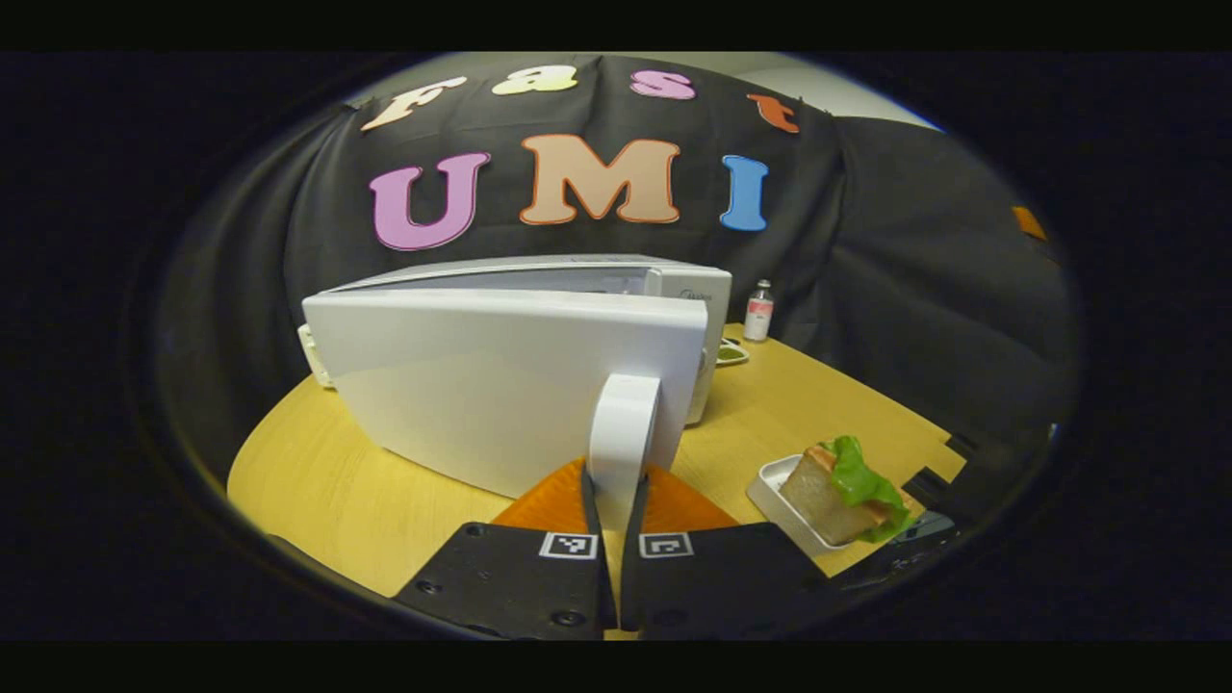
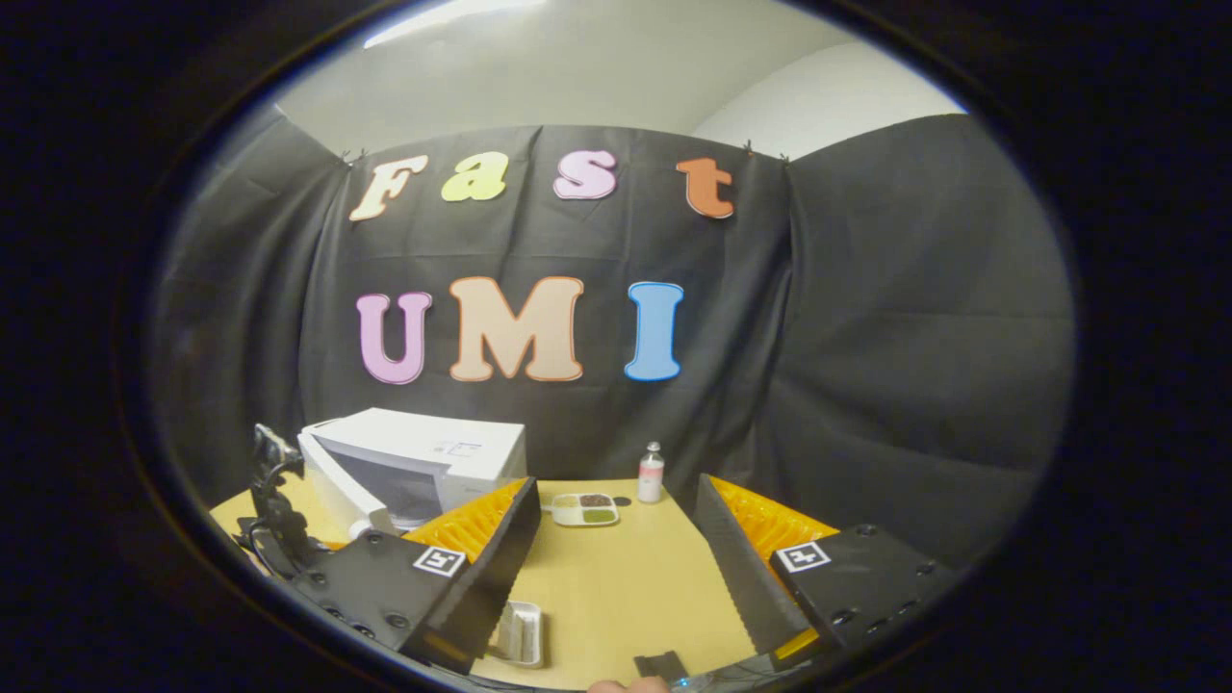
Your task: Open the microwave oven with the left hand, put the food in, and close the microwave oven.
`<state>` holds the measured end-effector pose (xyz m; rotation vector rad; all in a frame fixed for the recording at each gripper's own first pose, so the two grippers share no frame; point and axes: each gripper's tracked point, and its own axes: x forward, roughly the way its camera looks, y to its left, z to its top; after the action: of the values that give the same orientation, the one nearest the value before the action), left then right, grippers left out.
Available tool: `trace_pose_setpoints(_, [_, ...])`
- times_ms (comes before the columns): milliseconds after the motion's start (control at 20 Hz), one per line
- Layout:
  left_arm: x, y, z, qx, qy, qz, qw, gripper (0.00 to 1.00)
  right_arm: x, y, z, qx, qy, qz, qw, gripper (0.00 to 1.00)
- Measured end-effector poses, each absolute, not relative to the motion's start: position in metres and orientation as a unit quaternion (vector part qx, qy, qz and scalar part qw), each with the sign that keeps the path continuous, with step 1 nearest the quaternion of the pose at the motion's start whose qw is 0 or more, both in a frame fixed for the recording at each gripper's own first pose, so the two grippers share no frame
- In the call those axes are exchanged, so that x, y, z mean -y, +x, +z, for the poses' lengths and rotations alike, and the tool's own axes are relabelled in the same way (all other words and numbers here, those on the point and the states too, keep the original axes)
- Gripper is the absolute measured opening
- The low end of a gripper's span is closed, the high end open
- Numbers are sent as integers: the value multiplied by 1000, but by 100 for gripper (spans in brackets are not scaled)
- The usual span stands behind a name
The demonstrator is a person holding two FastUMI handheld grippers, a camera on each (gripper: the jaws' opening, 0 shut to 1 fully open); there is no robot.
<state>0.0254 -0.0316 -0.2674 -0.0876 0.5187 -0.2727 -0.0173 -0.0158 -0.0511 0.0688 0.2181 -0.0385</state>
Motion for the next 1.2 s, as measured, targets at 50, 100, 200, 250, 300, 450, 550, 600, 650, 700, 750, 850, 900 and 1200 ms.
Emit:
trace_pose_setpoints(50, [23,15,-269,-258,-43,-130,956,1,10,-17,-51,-108,36,-16,993,96])
trace_pose_setpoints(100, [14,6,-268,-261,-44,-127,956,1,3,-17,-52,-107,36,-14,993,96])
trace_pose_setpoints(200, [-2,-9,-267,-263,-47,-121,956,1,-12,-16,-59,-109,33,-7,993,96])
trace_pose_setpoints(250, [-12,-16,-267,-265,-43,-119,956,1,-25,-17,-64,-113,35,-2,993,96])
trace_pose_setpoints(300, [-21,-25,-268,-267,-40,-116,956,0,-37,-18,-68,-117,39,4,992,96])
trace_pose_setpoints(450, [-56,-44,-268,-268,-40,-100,957,1,-74,-20,-72,-117,47,22,992,96])
trace_pose_setpoints(550, [-81,-56,-270,-267,-39,-86,959,1,-96,-22,-76,-114,42,33,992,96])
trace_pose_setpoints(600, [-94,-61,-270,-266,-37,-79,960,1,-106,-23,-78,-113,39,38,992,96])
trace_pose_setpoints(650, [-107,-66,-271,-267,-36,-72,960,1,-114,-23,-80,-111,38,42,992,96])
trace_pose_setpoints(700, [-120,-69,-273,-267,-37,-61,961,2,-121,-23,-81,-111,37,47,992,96])
trace_pose_setpoints(750, [-133,-73,-273,-268,-37,-49,961,2,-128,-24,-82,-110,36,52,992,96])
trace_pose_setpoints(850, [-162,-78,-276,-270,-36,-20,962,2,-139,-23,-86,-111,31,61,992,96])
trace_pose_setpoints(900, [-174,-80,-277,-270,-37,-10,962,2,-143,-21,-88,-113,29,64,991,96])
trace_pose_setpoints(1200, [-199,-80,-279,-265,-58,-21,962,2,-157,-20,-95,-119,23,71,990,96])
